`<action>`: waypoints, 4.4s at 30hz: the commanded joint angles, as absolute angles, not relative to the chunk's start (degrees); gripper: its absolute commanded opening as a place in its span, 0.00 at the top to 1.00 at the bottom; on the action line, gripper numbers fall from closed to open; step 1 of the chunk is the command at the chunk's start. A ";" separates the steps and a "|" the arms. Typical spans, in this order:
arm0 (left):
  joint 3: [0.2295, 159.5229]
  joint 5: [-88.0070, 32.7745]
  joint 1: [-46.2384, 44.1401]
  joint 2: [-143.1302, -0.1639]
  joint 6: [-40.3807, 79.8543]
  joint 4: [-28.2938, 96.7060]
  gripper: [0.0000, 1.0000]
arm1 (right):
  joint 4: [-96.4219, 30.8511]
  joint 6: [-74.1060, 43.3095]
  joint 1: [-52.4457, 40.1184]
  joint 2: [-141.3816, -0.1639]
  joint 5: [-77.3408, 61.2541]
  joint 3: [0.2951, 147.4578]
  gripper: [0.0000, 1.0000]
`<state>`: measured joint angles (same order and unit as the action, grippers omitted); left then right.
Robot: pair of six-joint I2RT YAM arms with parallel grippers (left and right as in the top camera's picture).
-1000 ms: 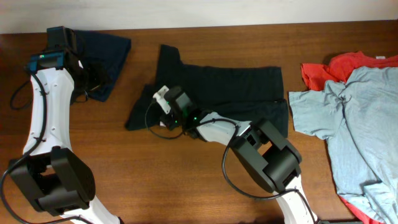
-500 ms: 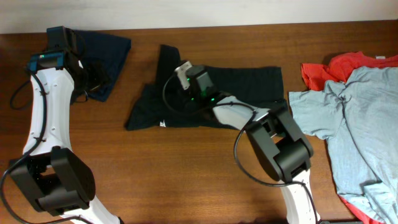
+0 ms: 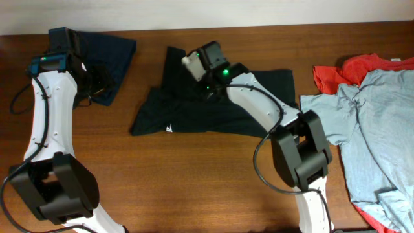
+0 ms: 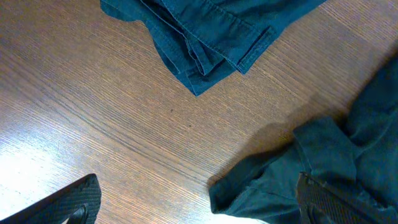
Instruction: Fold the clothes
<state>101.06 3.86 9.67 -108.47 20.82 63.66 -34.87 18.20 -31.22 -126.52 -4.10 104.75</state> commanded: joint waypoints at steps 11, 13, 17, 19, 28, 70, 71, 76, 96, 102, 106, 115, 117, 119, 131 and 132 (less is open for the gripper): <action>101.30 3.90 9.69 -108.31 20.99 63.70 0.01 | -35.70 23.62 -40.86 -127.81 3.79 105.75 0.12; 101.30 3.88 9.69 -108.31 20.99 63.70 0.01 | -34.72 23.62 -40.86 -129.21 3.90 105.75 0.15; 101.30 3.88 9.69 -108.31 21.02 63.70 0.01 | -32.58 23.55 -40.88 -132.09 3.27 105.75 0.30; 101.30 3.90 9.69 -108.31 20.99 63.72 0.01 | -31.86 23.55 -40.88 -133.19 3.27 105.75 0.32; 101.30 3.88 9.69 -108.31 20.99 63.72 0.01 | -30.30 23.55 -41.67 -134.69 3.31 105.75 0.34; 101.30 3.88 9.65 -108.31 21.02 63.72 0.01 | -21.26 10.04 -32.42 -134.69 9.74 105.86 0.10; 101.30 3.90 9.65 -108.31 21.02 63.70 0.01 | -21.23 8.80 -32.03 -134.50 9.74 106.19 0.09; 101.30 3.88 9.65 -108.31 21.02 63.70 0.01 | -25.56 3.33 -30.11 -132.05 9.72 108.66 0.05; 101.30 3.88 9.65 -108.31 20.99 63.70 0.01 | -68.95 -0.56 -15.81 -130.19 10.33 135.50 0.03; 101.30 3.84 9.67 -108.31 21.41 63.40 0.01 | -74.91 -0.97 -8.32 -130.26 7.38 136.66 0.05; 101.30 3.81 9.65 -108.31 23.03 57.30 0.01 | -76.58 -0.99 -3.81 -130.34 4.43 136.62 0.07; 101.32 -18.70 6.20 -108.77 13.39 45.52 0.27 | -75.68 -0.95 2.44 -130.80 4.25 136.22 0.14; 101.43 -18.68 3.51 -109.65 13.34 43.03 0.27 | -75.44 -0.93 2.70 -130.87 4.27 136.22 0.14; 102.48 -17.98 0.89 -111.07 13.13 42.02 0.27 | -75.40 -0.93 2.70 -130.96 4.27 136.22 0.14; 122.67 -6.74 -10.96 -129.84 10.55 40.16 0.23 | -73.12 -0.93 2.63 -133.25 3.18 136.18 0.15; 123.46 -6.09 -11.20 -131.28 10.55 39.22 0.23 | -72.62 -0.91 2.59 -133.56 3.16 136.18 0.15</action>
<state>120.27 -10.39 -11.09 -127.68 12.08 40.18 -73.34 -0.23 2.74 -131.76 3.99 135.81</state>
